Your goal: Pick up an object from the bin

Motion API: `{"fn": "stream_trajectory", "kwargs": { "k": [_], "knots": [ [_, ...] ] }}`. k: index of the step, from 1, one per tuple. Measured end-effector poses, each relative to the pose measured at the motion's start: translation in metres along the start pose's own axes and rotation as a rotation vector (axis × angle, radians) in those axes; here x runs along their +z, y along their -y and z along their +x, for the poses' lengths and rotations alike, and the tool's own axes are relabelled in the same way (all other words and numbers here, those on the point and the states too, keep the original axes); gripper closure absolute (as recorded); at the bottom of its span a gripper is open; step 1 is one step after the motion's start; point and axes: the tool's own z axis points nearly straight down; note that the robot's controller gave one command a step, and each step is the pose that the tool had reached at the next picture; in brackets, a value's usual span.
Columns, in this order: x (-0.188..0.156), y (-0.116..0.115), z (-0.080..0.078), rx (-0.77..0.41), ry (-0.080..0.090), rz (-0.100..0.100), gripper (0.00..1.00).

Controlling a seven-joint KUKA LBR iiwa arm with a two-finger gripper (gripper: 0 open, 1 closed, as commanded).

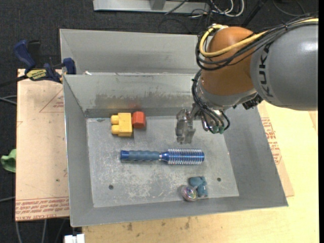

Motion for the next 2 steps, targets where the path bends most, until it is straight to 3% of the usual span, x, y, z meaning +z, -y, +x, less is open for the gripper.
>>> {"fn": "stream_trajectory", "kwargs": {
  "k": [1,2],
  "knots": [
    [-0.004,0.0,-0.001,0.0,0.006,0.0,0.0],
    [0.126,0.045,0.041,-0.07,-0.003,0.001,0.0]
  ]
}}
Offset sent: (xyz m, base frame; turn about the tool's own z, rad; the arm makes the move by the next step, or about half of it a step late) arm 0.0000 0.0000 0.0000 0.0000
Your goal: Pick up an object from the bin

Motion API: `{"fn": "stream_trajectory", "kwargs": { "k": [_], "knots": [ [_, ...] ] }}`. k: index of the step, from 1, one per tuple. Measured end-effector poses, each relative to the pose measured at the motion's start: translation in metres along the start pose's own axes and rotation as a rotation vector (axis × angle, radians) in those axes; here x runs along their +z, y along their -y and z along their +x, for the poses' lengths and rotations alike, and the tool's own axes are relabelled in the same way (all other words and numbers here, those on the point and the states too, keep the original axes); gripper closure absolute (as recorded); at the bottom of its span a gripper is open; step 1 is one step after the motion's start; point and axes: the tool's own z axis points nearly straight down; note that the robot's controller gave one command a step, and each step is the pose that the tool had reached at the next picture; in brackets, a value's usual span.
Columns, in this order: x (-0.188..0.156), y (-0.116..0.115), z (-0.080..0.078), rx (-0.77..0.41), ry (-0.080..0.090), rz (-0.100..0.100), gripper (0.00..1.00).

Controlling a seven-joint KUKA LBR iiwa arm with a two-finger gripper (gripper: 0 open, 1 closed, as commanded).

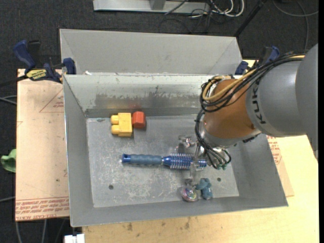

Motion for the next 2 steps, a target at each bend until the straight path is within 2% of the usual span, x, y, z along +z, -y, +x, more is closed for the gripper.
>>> {"fn": "stream_trajectory", "kwargs": {
  "k": [1,2],
  "knots": [
    [-0.004,-0.001,-0.003,-0.002,0.007,0.0,1.0],
    [-0.223,0.034,0.036,0.011,0.018,0.003,1.0]
  ]
}}
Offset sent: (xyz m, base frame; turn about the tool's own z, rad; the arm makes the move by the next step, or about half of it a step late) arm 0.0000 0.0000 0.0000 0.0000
